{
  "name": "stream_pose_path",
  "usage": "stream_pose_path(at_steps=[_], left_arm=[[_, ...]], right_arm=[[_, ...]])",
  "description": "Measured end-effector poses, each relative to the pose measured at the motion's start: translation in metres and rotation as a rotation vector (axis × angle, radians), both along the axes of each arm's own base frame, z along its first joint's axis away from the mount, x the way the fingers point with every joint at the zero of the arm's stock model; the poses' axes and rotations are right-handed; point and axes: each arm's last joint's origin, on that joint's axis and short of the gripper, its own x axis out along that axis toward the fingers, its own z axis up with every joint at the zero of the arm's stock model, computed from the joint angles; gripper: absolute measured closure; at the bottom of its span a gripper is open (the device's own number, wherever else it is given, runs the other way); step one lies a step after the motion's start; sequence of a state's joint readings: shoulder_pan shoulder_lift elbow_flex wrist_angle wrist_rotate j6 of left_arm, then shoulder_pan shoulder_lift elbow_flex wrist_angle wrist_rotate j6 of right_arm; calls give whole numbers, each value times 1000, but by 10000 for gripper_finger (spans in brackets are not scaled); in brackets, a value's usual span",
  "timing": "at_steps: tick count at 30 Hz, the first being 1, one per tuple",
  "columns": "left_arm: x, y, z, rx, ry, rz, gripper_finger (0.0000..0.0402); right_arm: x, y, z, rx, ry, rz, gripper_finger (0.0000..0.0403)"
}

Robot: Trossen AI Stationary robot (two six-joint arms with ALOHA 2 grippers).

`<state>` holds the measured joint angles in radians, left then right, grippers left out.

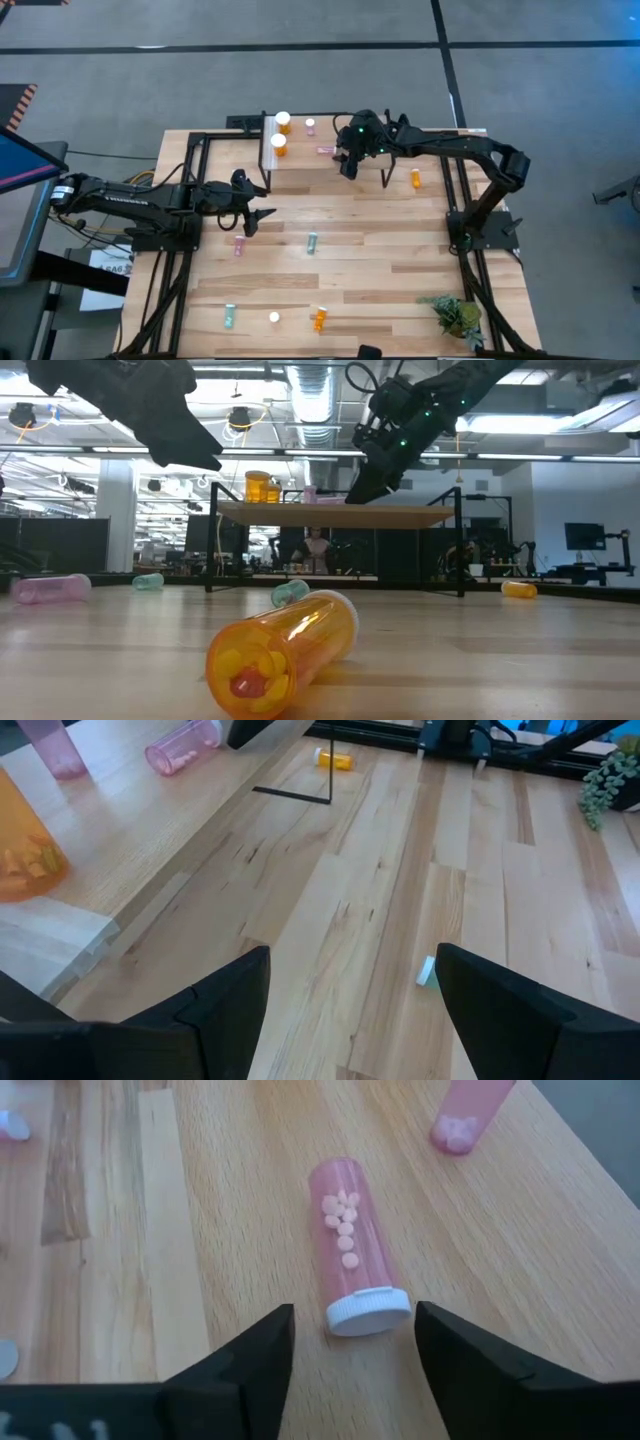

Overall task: Pick and place medicine bottles onto shelf by color
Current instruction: Put the bottom small pink pill bottle aligned with the other small pink bottle on the shelf

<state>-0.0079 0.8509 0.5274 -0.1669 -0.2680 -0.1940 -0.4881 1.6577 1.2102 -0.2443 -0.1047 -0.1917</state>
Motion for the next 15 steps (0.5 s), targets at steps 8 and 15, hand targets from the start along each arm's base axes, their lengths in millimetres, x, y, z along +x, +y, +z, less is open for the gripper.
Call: stream_pose_path(at_steps=[8,15], left_arm=[[0,0,0,0,0,0,132],[0,0,0,0,0,0,132]], right_arm=[[-1,-1,0,4,-2,-3,243],[-1,-1,0,7,-4,-5,278]])
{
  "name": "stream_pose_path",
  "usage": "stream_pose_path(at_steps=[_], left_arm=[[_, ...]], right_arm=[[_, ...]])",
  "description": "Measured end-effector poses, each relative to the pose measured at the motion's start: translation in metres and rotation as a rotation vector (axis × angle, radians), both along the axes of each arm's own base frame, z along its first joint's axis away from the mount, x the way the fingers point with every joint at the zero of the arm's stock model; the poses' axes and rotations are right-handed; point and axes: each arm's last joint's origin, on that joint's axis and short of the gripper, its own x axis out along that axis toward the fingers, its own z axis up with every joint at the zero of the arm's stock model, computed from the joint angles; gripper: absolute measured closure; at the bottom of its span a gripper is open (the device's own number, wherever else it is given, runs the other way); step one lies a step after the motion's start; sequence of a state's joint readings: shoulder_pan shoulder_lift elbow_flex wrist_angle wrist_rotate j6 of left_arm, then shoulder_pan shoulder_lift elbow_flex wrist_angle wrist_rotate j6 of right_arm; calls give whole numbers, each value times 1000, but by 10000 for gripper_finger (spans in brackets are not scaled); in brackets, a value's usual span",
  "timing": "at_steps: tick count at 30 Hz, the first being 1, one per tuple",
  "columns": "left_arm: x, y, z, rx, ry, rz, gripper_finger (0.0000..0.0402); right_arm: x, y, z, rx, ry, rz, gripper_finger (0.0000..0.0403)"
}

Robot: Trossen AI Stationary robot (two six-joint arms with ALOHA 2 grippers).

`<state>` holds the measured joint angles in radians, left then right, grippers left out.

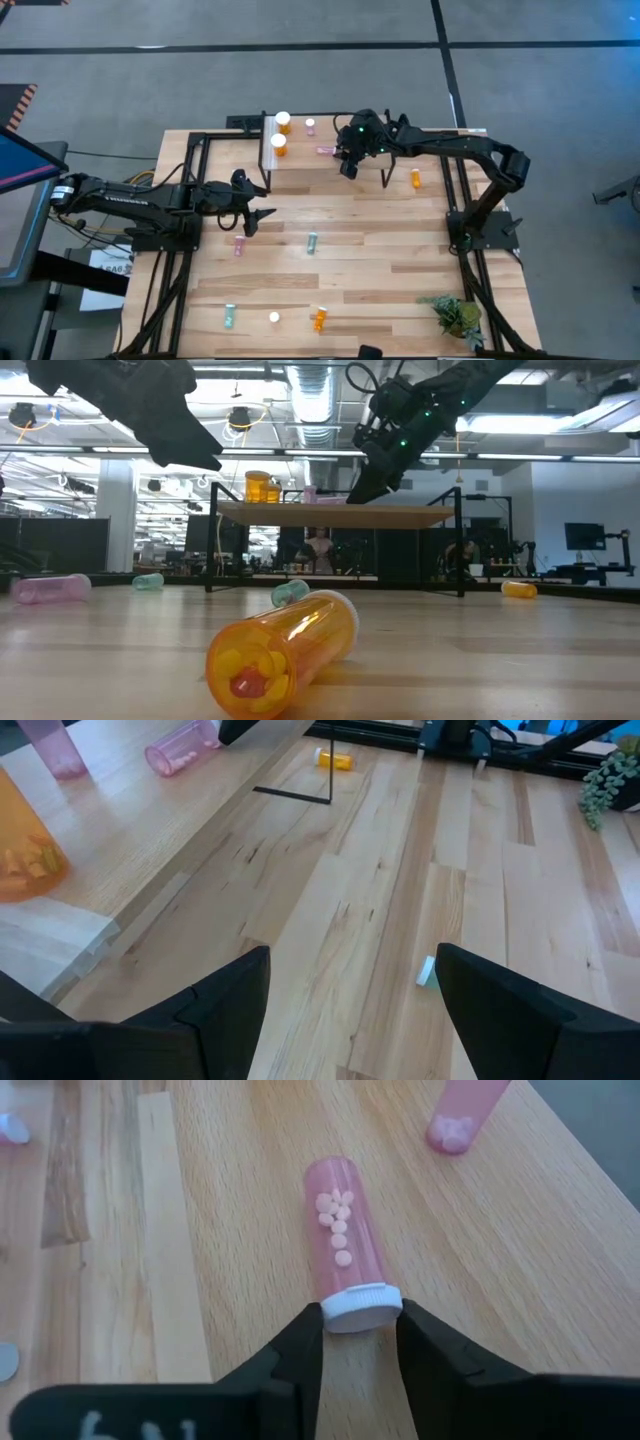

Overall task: Pick and place medicine bottles onto shelf by color
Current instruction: Put the bottom small pink pill bottle aligned with the other small pink bottle on the shelf

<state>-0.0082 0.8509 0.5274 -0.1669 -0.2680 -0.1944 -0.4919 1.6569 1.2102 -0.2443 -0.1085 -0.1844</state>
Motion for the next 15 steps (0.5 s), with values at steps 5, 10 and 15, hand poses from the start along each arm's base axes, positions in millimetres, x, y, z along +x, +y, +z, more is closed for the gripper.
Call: stream_pose_path(at_steps=[5,10,15], left_arm=[[0,0,0,0,0,0,132],[0,0,0,0,0,0,132],[0,0,0,1,-2,1,132]], right_arm=[[0,0,0,0,0,0,277],[1,0,4,8,0,-5,275],[7,5,19,2,-15,16,274]])
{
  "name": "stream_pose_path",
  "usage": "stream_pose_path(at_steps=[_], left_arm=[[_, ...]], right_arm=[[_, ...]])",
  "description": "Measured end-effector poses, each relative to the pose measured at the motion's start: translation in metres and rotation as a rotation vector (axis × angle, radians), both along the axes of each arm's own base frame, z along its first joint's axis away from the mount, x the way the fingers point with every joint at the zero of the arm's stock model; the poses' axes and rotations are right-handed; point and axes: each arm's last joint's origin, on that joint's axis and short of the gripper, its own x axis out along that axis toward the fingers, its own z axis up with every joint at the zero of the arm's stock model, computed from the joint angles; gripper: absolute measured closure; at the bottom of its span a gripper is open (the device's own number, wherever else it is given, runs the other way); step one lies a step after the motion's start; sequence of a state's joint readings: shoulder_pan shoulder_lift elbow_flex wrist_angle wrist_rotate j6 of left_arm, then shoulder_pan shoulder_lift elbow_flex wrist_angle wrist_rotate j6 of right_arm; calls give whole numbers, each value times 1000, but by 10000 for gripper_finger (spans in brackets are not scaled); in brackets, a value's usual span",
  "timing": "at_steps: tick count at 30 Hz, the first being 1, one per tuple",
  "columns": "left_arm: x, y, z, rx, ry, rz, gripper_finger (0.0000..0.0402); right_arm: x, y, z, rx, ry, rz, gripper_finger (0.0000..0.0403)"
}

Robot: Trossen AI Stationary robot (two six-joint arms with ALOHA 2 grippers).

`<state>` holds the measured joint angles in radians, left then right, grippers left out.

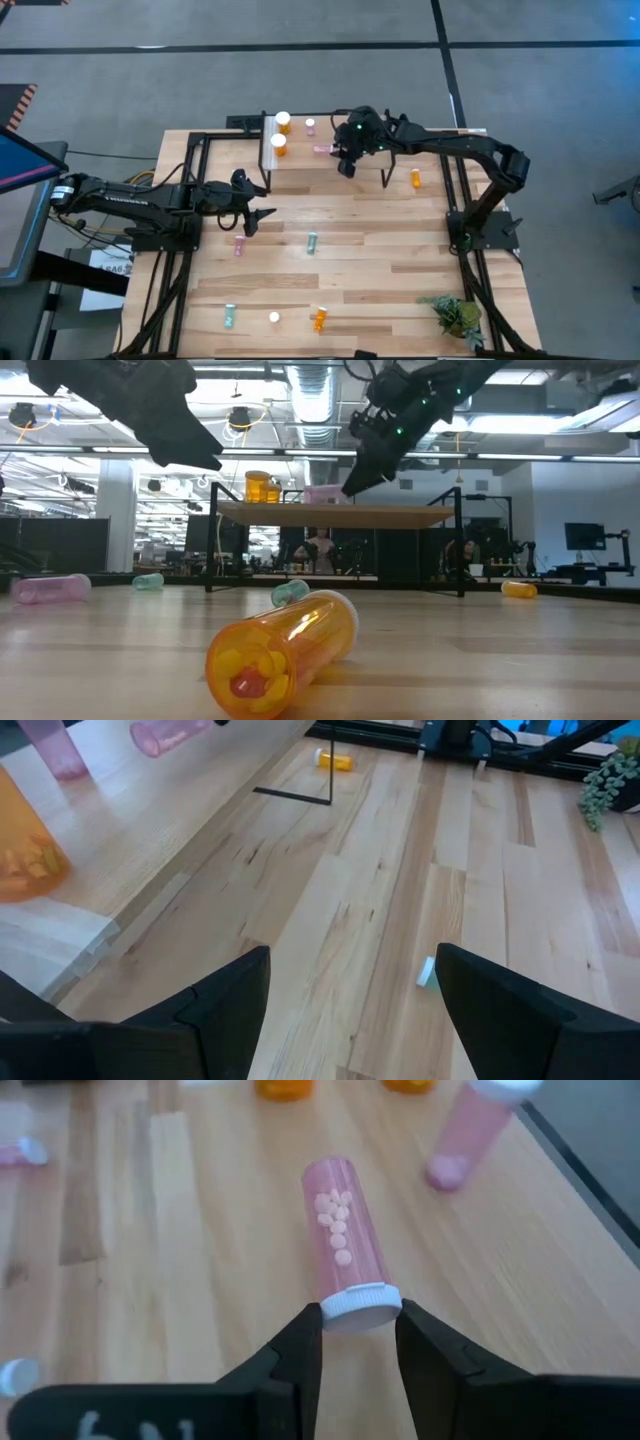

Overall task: Pick and place medicine bottles onto shelf by color
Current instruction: Put the bottom small pink pill bottle aligned with the other small pink bottle on the shelf

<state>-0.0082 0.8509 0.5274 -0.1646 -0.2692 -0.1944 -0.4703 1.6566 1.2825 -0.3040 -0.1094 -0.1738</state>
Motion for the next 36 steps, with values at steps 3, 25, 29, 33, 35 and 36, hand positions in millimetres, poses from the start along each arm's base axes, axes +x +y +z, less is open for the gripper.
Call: stream_pose_path(at_steps=[3,25,29,33,35,36], left_arm=[[0,0,1,3,-6,2,132],[38,-9,-8,107,-175,-15,132],[47,-8,-11,121,-207,14,132],[49,-9,-6,113,-269,15,132],[48,-9,-4,102,-284,3,132],[48,-9,-4,102,-286,2,132]], right_arm=[[4,7,11,9,15,24,273],[32,125,29,52,86,334,265],[33,135,29,60,87,352,264],[34,139,28,59,89,361,265],[34,140,28,59,89,364,265],[34,141,28,59,89,364,265]])
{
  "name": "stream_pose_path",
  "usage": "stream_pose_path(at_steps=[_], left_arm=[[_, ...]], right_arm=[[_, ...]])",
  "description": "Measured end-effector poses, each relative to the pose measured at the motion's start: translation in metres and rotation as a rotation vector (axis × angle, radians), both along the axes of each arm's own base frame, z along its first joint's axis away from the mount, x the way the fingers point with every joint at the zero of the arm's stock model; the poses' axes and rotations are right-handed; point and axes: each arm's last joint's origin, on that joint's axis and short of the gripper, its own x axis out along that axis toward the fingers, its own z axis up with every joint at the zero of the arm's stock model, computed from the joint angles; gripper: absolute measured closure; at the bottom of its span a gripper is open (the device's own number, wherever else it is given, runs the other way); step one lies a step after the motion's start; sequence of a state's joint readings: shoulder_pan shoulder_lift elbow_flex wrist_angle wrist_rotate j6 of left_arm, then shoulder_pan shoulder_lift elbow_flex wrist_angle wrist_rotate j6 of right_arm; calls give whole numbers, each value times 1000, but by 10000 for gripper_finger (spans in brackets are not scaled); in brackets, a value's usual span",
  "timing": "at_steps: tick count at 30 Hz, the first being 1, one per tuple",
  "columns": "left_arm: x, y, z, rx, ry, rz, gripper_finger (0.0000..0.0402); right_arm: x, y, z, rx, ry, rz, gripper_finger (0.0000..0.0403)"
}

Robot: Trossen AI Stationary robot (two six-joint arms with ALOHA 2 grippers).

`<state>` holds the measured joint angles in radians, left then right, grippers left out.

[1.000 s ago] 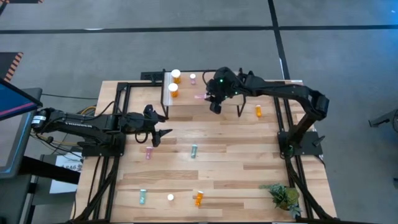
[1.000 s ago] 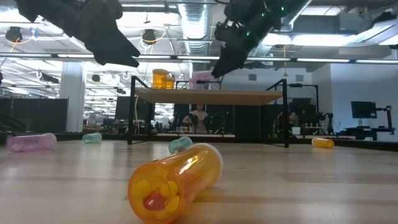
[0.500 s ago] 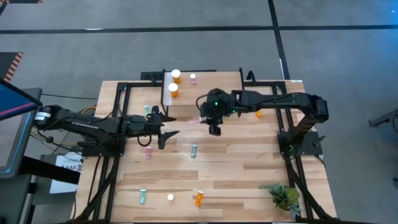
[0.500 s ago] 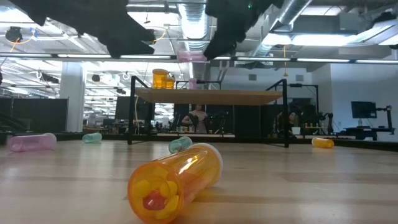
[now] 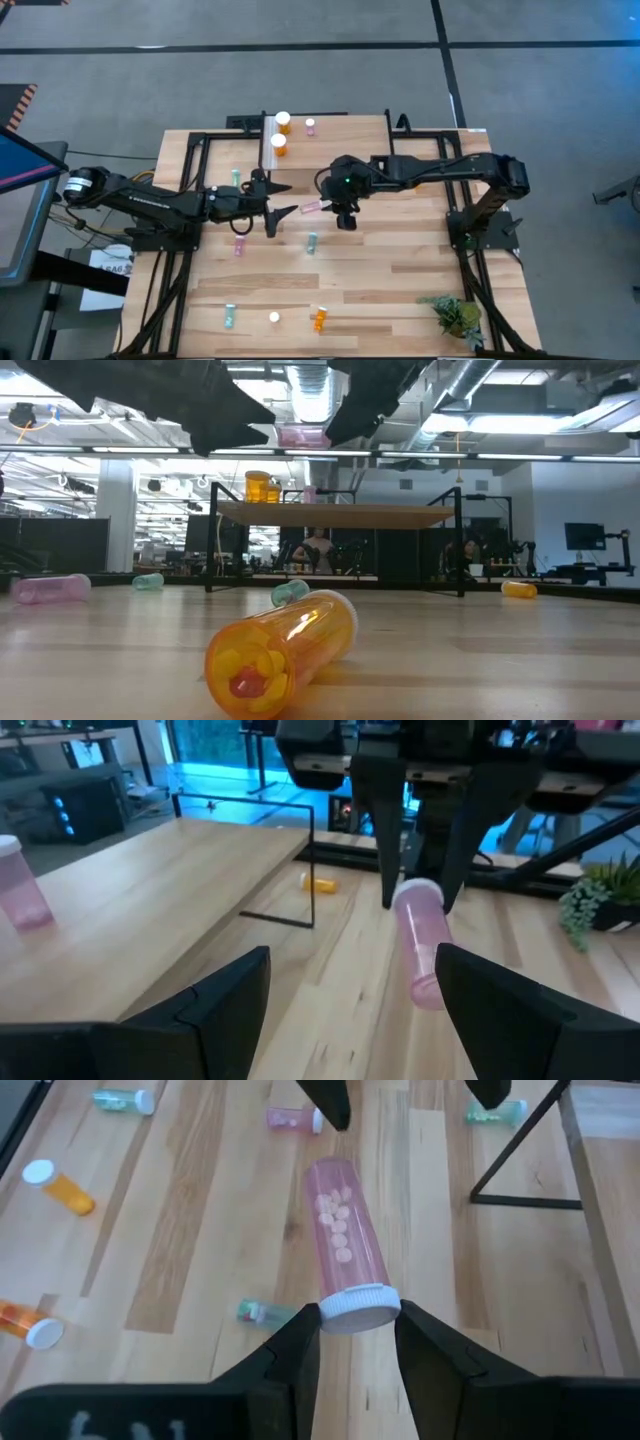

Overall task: Pick and place medicine bottles onto shelf by color
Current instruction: Put the bottom small pink pill bottle aligned with the other small pink bottle on the shelf

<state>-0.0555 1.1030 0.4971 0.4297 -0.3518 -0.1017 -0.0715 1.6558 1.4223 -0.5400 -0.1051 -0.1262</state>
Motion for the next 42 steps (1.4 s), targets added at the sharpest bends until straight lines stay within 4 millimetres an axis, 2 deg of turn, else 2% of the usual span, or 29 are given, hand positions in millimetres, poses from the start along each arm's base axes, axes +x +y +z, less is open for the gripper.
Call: stream_pose_path(at_steps=[42], left_arm=[[1,0,-4,-31,18,0,132]], right_arm=[[2,-1,2,14,-23,-17,259]])
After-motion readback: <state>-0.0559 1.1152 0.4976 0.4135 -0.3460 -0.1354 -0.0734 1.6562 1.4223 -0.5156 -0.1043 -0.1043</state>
